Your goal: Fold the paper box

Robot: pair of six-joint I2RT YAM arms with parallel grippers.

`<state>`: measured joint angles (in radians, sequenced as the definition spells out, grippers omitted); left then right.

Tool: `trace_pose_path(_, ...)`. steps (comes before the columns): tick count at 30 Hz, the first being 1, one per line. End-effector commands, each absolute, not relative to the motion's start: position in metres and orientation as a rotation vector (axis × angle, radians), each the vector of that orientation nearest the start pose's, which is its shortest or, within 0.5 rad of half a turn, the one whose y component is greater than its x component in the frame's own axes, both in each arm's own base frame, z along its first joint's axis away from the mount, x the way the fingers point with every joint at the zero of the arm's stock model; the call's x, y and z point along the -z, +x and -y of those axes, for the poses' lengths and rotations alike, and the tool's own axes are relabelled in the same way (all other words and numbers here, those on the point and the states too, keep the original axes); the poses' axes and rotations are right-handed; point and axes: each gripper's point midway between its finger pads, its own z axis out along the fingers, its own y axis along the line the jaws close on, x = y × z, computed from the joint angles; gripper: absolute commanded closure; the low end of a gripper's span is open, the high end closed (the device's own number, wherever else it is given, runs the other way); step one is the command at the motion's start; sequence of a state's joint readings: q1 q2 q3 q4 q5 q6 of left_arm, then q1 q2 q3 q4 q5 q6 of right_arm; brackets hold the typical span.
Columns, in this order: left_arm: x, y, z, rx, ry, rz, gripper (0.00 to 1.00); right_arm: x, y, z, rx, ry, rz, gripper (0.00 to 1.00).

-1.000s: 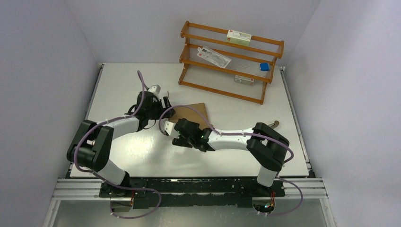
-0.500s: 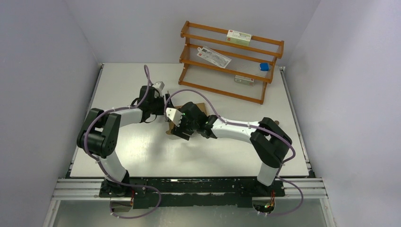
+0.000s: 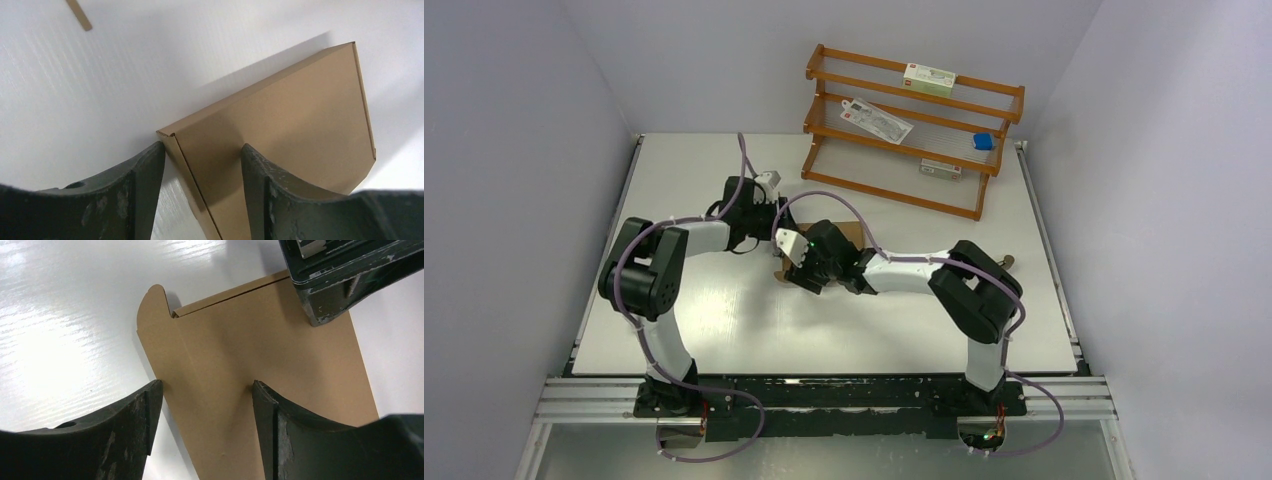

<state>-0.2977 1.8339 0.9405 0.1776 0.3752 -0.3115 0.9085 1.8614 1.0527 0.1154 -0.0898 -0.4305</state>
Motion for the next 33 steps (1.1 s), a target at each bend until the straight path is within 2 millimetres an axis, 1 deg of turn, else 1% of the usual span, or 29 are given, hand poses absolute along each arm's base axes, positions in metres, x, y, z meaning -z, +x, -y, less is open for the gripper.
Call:
trace_pose_path(1,-0.015,0.379,0.205,0.802,0.255,-2.411,0.41,-0.035,0.311,-0.373,-0.266,-1.402,-1.741,0.35)
trace_pose_path(8,-0.007,0.369,0.212,0.874,0.289,-2.434,0.46,-0.029,0.321,-0.371,-0.101,-1.387,-1.704,0.47)
trace_pose_path(12,-0.004,0.363,0.211,0.885,0.303,-2.447,0.46,-0.025,0.324,-0.369,-0.019,-1.382,-1.688,0.53)
trace_pose_path(17,-0.002,0.358,0.212,0.904,0.317,-2.451,0.47,-0.026,0.323,-0.369,0.038,-1.383,-1.678,0.61)
trace_pose_path(19,-0.002,0.357,0.213,0.911,0.325,-2.453,0.47,-0.026,0.322,-0.370,0.048,-1.385,-1.681,0.63)
trace_pose_path(24,-0.005,0.355,0.213,0.909,0.337,-2.447,0.47,-0.032,0.319,-0.375,0.016,-1.380,-1.693,0.63)
trace_pose_path(27,-0.004,0.355,0.211,0.896,0.339,-2.452,0.47,-0.033,0.316,-0.374,0.006,-1.395,-1.714,0.63)
trace_pose_path(29,-0.002,0.355,0.209,0.880,0.340,-2.459,0.46,-0.035,0.311,-0.373,-0.010,-1.411,-1.735,0.59)
trace_pose_path(33,0.005,0.358,0.198,0.785,0.333,-2.484,0.44,-0.038,0.301,-0.361,-0.016,-1.428,-1.785,0.46)
